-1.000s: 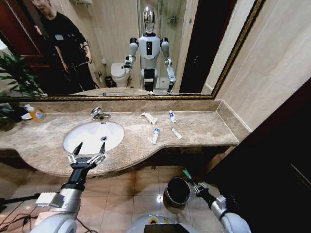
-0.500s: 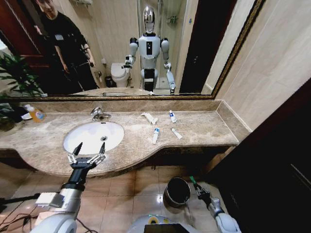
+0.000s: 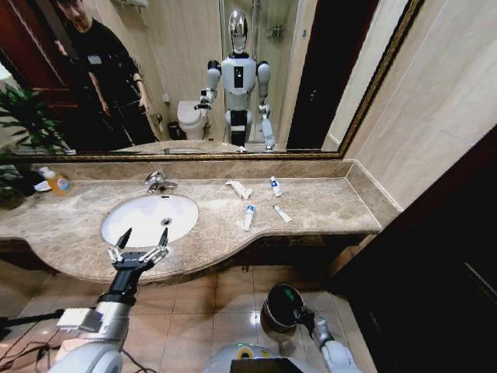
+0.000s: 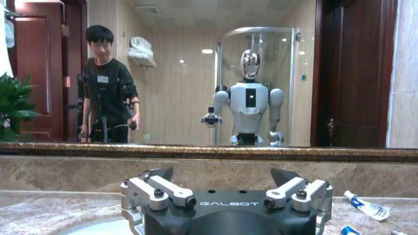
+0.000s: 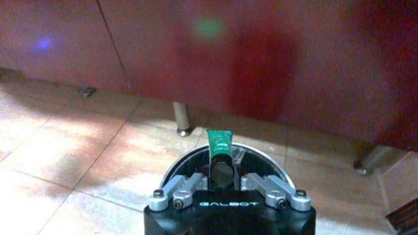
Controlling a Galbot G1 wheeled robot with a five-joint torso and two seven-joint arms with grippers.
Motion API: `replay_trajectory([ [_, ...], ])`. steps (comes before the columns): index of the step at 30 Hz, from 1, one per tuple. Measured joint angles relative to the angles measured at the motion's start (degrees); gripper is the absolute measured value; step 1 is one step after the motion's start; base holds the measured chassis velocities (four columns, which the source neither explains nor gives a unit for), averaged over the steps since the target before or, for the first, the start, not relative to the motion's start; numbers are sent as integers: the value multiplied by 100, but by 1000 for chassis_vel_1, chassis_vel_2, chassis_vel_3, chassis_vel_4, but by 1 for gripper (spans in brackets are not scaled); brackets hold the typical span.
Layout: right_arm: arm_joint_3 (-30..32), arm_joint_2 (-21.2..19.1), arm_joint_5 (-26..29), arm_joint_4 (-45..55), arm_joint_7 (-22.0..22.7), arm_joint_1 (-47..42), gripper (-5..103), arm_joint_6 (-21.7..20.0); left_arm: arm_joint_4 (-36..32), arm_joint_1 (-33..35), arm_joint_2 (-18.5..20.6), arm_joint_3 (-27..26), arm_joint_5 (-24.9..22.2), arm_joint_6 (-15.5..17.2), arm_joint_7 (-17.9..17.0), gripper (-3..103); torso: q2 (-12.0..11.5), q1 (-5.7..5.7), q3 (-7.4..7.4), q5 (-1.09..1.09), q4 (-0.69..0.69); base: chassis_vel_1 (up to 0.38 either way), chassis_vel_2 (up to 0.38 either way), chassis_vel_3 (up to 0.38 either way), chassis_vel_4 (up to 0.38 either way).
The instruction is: Pick up the trash from the sink and place it in the trash bin.
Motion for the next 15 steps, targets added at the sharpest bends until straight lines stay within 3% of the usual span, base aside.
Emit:
replay_trajectory([
  [5,6,74,-53,21,25,-2,32,-37,0,0,0,0,0,0,0,100,0,0,0,0,0,0,0,0,0],
  [8,5,117,-71,229,137,-73,49,-72,0,0,0,0,0,0,0,100,0,0,0,0,0,0,0,0,0],
  [9,5,117,-71,229,137,-73,49,-72,0,0,0,0,0,0,0,100,0,0,0,0,0,0,0,0,0],
  [15,-2,64,58,830,208,-336,75,-223,0,-1,0,0,0,0,0,100,0,0,0,0,0,0,0,0,0],
])
